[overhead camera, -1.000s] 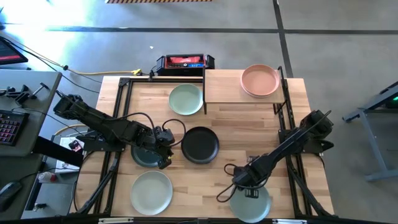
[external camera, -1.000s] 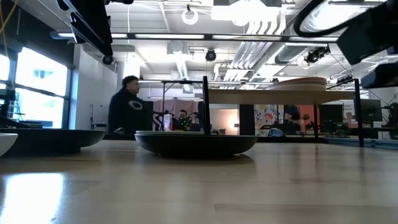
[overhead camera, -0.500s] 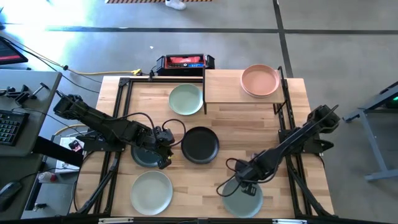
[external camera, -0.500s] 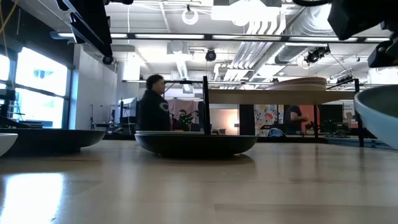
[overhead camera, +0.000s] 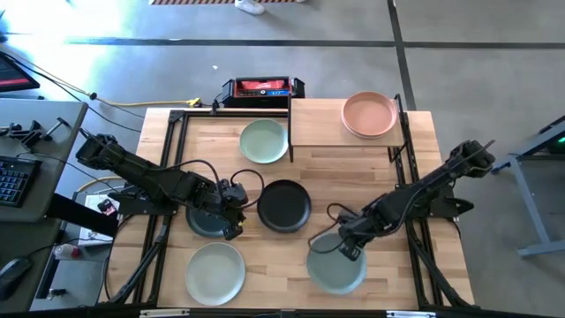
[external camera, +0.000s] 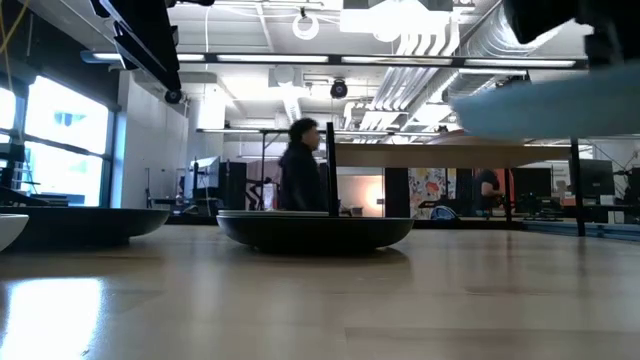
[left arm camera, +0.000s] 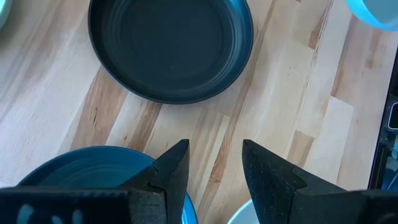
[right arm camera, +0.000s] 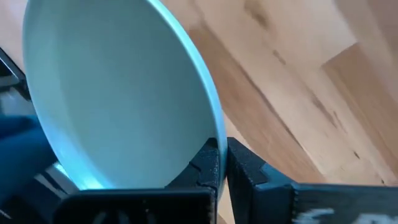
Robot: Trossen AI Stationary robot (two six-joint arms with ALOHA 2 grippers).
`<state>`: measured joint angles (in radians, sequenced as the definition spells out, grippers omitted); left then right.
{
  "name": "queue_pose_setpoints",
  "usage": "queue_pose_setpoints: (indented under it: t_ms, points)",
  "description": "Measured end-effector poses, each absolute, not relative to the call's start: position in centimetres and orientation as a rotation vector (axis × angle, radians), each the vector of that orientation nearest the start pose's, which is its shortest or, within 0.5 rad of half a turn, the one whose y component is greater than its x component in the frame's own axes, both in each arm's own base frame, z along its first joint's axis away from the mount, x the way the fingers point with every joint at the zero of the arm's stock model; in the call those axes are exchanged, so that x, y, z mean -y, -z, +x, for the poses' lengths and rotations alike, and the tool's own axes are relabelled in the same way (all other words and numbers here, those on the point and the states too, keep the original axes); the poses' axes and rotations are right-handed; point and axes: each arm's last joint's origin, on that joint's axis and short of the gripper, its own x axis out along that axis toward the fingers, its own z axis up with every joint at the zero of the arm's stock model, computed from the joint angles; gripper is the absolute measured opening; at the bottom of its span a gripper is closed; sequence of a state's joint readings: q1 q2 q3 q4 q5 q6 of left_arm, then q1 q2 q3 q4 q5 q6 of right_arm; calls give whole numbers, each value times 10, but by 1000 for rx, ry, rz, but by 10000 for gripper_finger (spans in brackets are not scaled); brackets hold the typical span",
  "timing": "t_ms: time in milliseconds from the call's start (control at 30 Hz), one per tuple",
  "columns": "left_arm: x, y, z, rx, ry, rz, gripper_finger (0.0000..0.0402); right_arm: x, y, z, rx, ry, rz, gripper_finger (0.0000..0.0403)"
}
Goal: Place and stack plates onto a shelf
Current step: Stack the light blue plate on top of the orange plate on the shelf
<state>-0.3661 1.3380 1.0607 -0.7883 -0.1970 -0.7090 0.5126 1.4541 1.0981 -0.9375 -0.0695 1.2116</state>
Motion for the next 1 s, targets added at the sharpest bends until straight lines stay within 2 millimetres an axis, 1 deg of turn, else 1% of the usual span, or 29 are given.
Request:
queue_pose_setpoints:
  t_ms: [267, 567, 800, 1000]
  points:
    - [87, -267, 243, -1016, -213, -349, 136, -99, -269, 229, -1216, 399, 865, 0]
    - [87, -267, 243, -1016, -213, -349, 136, -49, -294, 220, -1053, 512, 999, 0]
    - [87, -267, 243, -1016, -211, -345, 136, -12, -312, 201, -881, 638, 1072, 0]
    - [87, -267, 243, -1016, -210, -344, 136, 17, -327, 178, -702, 792, 1102, 0]
